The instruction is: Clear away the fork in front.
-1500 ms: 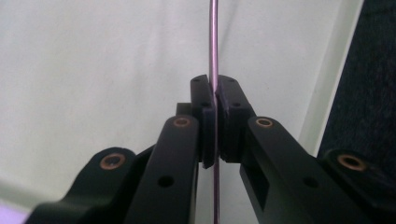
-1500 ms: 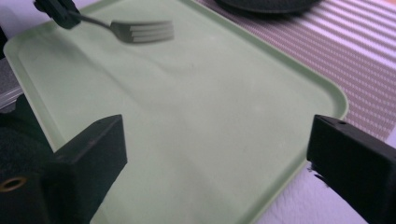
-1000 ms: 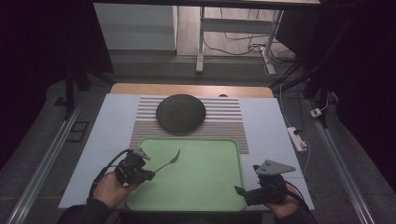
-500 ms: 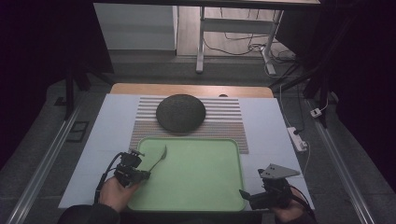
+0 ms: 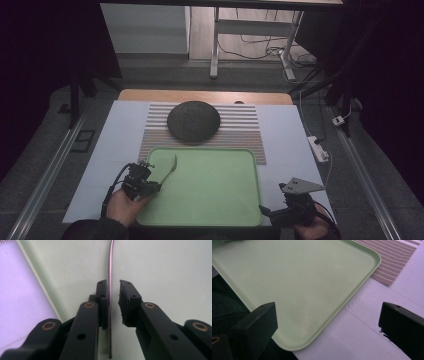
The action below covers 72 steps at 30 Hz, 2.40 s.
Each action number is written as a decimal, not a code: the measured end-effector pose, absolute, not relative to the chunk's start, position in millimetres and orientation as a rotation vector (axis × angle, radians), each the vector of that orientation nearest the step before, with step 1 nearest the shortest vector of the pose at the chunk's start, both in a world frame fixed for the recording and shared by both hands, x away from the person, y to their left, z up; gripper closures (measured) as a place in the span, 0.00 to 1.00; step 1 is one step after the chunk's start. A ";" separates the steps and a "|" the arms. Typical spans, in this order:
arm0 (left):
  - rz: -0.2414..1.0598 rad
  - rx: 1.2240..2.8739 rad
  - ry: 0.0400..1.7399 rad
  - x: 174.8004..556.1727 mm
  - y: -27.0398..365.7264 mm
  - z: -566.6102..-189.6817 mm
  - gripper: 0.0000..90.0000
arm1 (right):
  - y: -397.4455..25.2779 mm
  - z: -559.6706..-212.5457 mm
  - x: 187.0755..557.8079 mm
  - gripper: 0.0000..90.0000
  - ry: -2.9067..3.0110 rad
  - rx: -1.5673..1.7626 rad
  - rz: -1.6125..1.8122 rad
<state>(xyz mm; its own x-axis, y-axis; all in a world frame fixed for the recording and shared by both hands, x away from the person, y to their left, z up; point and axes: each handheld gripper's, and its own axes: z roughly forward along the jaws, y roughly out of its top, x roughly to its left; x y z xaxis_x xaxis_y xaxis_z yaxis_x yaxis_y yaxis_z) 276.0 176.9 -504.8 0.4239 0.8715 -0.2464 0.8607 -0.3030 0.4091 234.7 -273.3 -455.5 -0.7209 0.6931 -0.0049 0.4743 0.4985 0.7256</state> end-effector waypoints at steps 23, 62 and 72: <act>0.064 2.183 1.340 346.9 161.0 -505.7 0.99 | -275.2 -457.1 235.4 0.02 2.486 0.999 1.042; 0.046 2.299 1.164 344.8 118.8 -518.9 0.98 | -278.5 -457.8 238.8 0.00 2.520 1.033 1.096; 0.068 2.293 1.221 349.8 132.9 -518.1 0.98 | -278.7 -457.9 239.1 0.00 2.527 1.030 1.098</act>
